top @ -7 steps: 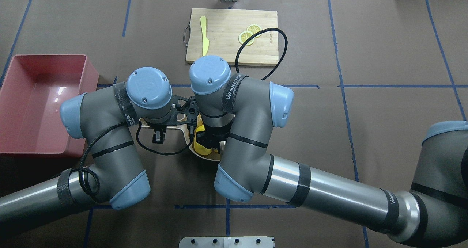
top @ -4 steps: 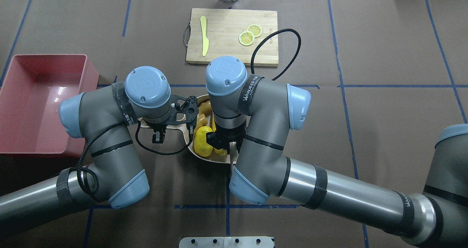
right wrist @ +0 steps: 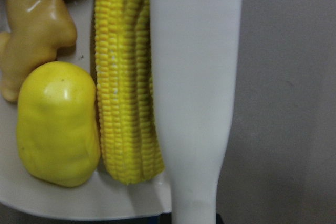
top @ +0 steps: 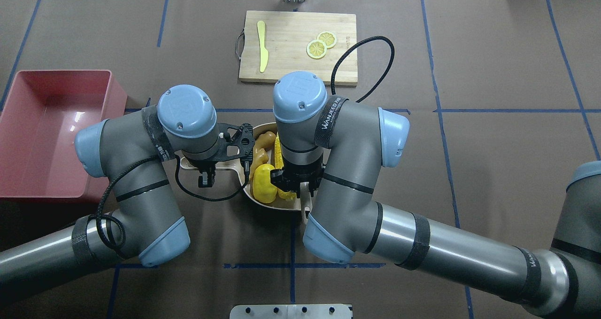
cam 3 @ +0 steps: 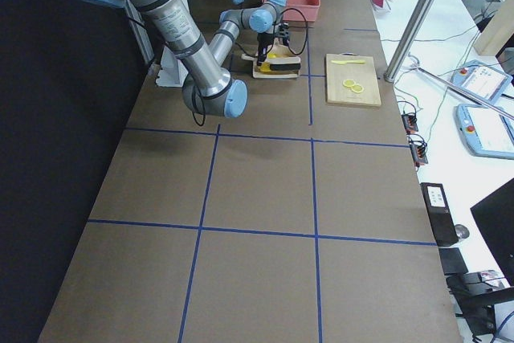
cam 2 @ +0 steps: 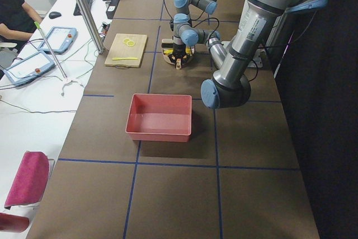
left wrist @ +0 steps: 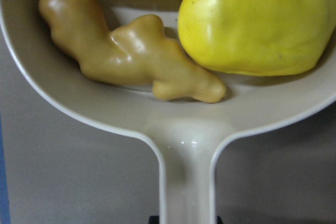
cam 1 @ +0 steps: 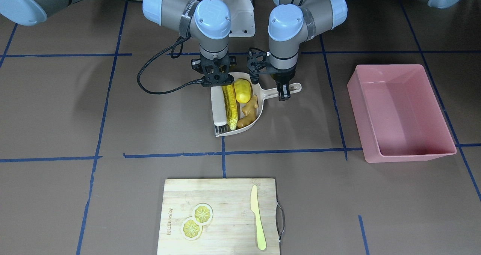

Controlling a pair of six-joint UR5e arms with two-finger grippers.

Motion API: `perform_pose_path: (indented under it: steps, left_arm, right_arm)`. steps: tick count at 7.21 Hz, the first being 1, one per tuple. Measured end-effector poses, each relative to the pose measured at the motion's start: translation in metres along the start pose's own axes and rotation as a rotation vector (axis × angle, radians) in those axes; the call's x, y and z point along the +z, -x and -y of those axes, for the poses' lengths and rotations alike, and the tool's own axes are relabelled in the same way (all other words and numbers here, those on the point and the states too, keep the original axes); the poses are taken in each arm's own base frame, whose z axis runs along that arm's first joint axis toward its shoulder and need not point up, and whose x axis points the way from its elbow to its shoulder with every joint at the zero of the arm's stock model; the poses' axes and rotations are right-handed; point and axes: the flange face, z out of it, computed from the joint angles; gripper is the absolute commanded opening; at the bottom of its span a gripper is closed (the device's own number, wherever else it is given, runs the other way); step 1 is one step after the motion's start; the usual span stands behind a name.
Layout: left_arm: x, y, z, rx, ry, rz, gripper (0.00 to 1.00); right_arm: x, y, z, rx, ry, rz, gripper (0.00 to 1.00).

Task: Sweep and dump trash into bin
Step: 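Sweep the corn, potato and ginger into the dustpan with the brush, then lift the loaded dustpan with the left gripper while the right gripper withdraws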

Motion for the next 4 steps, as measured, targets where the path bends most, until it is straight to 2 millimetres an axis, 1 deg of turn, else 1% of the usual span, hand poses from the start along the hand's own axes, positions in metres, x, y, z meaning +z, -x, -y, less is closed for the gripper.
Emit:
perform_pose_path:
  steps: [2, 4]
  left_arm:
    - [0.009, 0.000, -0.004, -0.011, -0.015, -0.022, 0.00]
    - [0.010, 0.001, -0.005, -0.021, -0.026, -0.047, 0.00]
  right_arm:
    - [-0.013, -0.011, 0.000, 0.004, -0.005, 0.023, 0.00]
    - [-0.034, -0.024, 0.002, 0.007, -0.006, 0.062, 0.00]
